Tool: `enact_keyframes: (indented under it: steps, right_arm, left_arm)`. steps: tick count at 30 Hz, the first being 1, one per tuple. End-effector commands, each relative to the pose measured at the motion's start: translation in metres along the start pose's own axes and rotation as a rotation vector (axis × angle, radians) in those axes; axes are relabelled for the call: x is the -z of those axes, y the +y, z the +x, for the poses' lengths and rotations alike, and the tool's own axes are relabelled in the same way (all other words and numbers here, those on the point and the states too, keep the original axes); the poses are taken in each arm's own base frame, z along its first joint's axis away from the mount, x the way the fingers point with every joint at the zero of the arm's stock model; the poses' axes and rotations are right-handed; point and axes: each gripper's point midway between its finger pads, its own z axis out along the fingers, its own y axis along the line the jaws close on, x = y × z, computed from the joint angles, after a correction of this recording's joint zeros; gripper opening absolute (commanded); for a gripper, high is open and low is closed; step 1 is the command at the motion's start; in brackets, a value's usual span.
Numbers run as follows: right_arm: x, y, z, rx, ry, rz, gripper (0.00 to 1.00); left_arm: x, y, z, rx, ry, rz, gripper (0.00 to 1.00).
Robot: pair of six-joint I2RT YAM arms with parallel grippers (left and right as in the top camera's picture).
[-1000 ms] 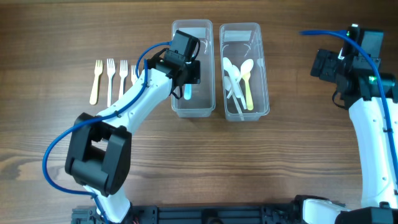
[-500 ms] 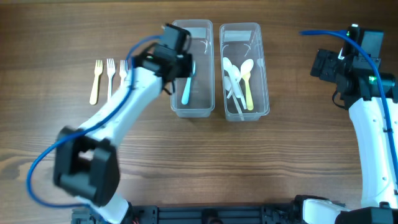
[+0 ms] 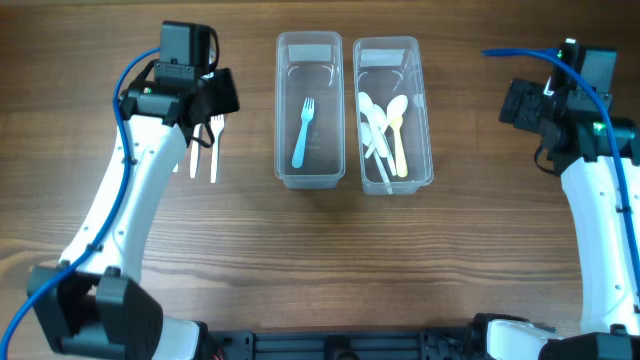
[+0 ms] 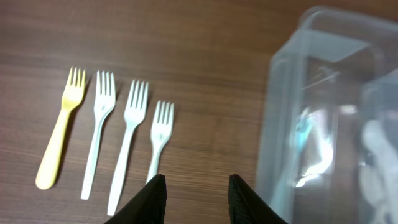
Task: Pack container
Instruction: 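Return the left gripper to the forks and grasp a white fork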
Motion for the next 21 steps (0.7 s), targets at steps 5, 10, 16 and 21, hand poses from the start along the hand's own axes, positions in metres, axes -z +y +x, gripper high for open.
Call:
enact_keyframes:
  steps: [5,10,16,21]
  right_arm:
    - [0.003,-0.002,-0.004,0.003,-0.014,0.011,1.00]
    - [0.003,-0.002,-0.005,0.002,-0.014,0.011,1.00]
    - [0.003,-0.002,-0.005,0.002,-0.014,0.011,1.00]
    - [0.003,-0.002,-0.005,0.002,-0.014,0.011,1.00]
  left_arm:
    - [-0.063,0.037,0.034,0.009,0.165,-0.097,0.40]
    - [-0.099,0.045,0.059,-0.020,0.259,-0.121,0.40]
    - [-0.134,0.050,0.083,-0.062,0.339,-0.135,0.43]
    - [-0.154,0.053,0.097,-0.064,0.376,-0.143,0.44]
